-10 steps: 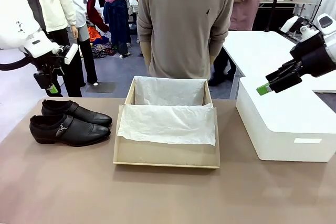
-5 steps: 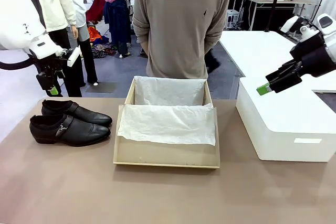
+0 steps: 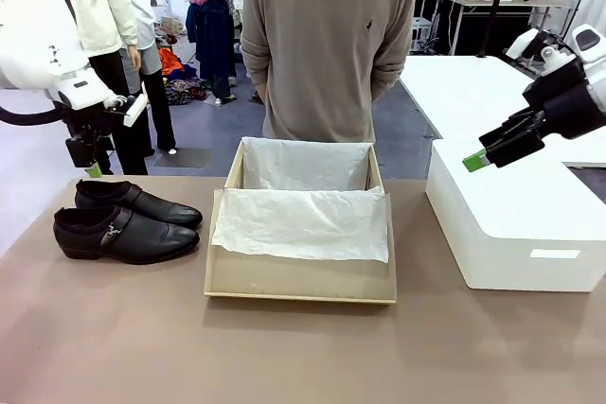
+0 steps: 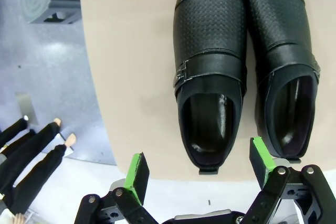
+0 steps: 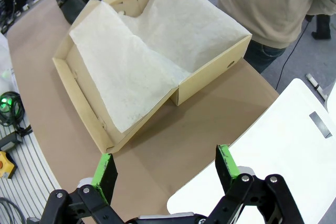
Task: Pack the shoes into the box.
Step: Place one shoe of the Shoes into the Shoes Box.
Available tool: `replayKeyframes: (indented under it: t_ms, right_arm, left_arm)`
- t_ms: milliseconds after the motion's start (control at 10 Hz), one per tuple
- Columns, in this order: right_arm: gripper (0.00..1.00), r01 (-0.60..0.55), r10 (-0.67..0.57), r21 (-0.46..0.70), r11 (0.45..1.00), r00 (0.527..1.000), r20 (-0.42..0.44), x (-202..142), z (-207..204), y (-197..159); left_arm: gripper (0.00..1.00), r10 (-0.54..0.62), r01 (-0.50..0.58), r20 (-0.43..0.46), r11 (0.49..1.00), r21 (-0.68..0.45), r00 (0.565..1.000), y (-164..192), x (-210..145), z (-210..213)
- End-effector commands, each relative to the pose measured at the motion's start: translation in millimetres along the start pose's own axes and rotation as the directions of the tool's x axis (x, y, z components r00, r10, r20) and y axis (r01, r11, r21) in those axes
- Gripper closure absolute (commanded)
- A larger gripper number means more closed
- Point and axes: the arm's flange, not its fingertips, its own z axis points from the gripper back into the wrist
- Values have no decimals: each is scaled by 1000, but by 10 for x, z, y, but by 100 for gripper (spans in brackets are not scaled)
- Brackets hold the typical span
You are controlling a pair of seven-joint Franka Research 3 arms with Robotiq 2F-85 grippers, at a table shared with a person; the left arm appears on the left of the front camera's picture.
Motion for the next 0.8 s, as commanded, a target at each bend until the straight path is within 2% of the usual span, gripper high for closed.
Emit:
replayKeyframes:
  t_ms: [0,700]
  right_arm:
    - [0,-22,22,13,1000,1000,20,-3,-12,-36]
    - [0,-22,22,13,1000,1000,20,-3,-12,-36]
  left_arm:
    - [0,20,-20,-28,1000,3,999,70,-6,-63]
    - [0,31,-31,-19,999,-23,999,185,-31,-315]
